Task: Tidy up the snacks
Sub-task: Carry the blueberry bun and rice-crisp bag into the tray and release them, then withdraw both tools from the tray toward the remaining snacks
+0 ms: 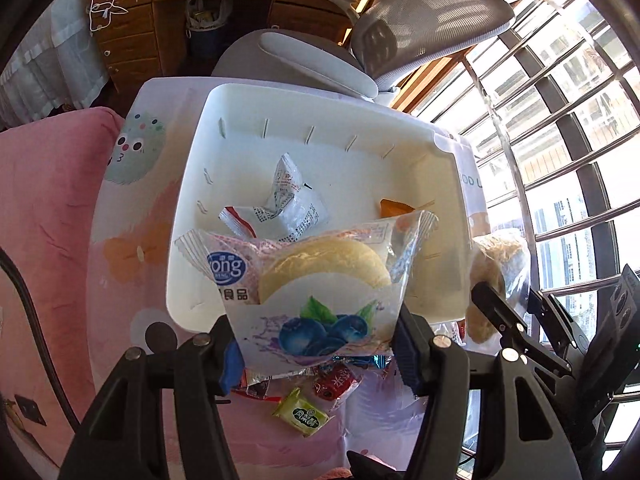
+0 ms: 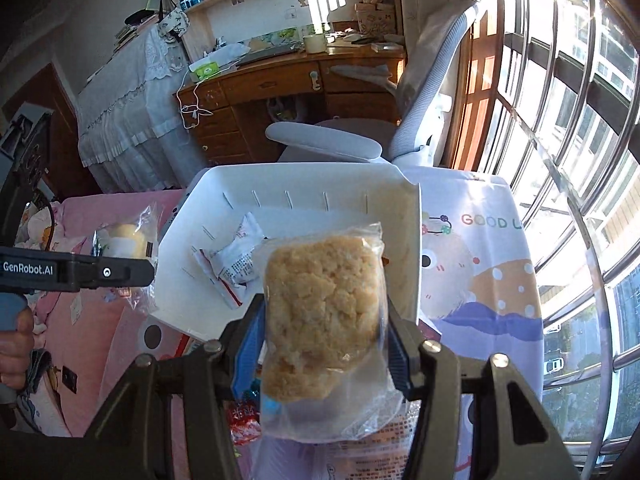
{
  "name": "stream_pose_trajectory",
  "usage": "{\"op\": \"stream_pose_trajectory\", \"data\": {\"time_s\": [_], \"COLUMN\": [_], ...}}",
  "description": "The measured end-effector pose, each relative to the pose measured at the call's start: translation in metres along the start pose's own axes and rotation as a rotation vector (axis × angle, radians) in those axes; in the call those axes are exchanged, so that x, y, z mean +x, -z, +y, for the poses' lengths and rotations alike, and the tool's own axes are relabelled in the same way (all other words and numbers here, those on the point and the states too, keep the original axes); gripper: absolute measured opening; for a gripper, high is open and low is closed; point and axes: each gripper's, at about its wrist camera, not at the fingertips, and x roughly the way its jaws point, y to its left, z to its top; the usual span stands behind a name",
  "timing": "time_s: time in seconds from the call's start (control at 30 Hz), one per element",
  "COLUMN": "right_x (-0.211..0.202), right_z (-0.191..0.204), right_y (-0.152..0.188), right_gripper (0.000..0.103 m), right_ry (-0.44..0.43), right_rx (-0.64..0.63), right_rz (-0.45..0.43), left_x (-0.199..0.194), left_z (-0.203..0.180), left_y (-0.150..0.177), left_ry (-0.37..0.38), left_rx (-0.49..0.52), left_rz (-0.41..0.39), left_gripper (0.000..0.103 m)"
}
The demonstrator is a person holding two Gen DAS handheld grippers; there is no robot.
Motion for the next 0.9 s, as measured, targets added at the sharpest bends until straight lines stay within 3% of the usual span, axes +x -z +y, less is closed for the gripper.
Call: {"op": "stream_pose_trajectory", "data": {"time_s": [0.03, 0.1, 0.17, 0.5, 0.9], "right_x": [0.003, 0.009, 0.012, -0.001, -0.03], "right_z": [-0.001, -0.003, -0.004, -0.005, -0.012], "right_y": [0.0, 0.0, 0.0, 0.006, 0.04], "right_gripper": [0.054, 0.058, 0.065, 0.065, 0.065], "right_ry": [-0.001, -0.006, 0.004, 0.01, 0.027], "right_rx": [0.008, 0.013, 0.01, 0.018, 0.06], "right_rz": [0.003, 0.029, 0.044, 0.023, 0.02], "left_x": [0.003, 0.006, 0.008, -0.002, -0.018], "left_z": [0.001, 0.002, 0.003, -0.001, -0.012], "left_y": [-0.001, -0.002, -0.002, 0.009, 0.059], "left_ry": [0.0, -0.006, -0.005, -0.016, -0.046], "left_rx": [-0.006, -0.013, -0.018, -0.019, 0.052], "left_rz": [0.002, 0.009, 0.01, -0.006, -0.018], "left_gripper": [0.062, 0.077, 0.081, 0.084, 0.084]}}
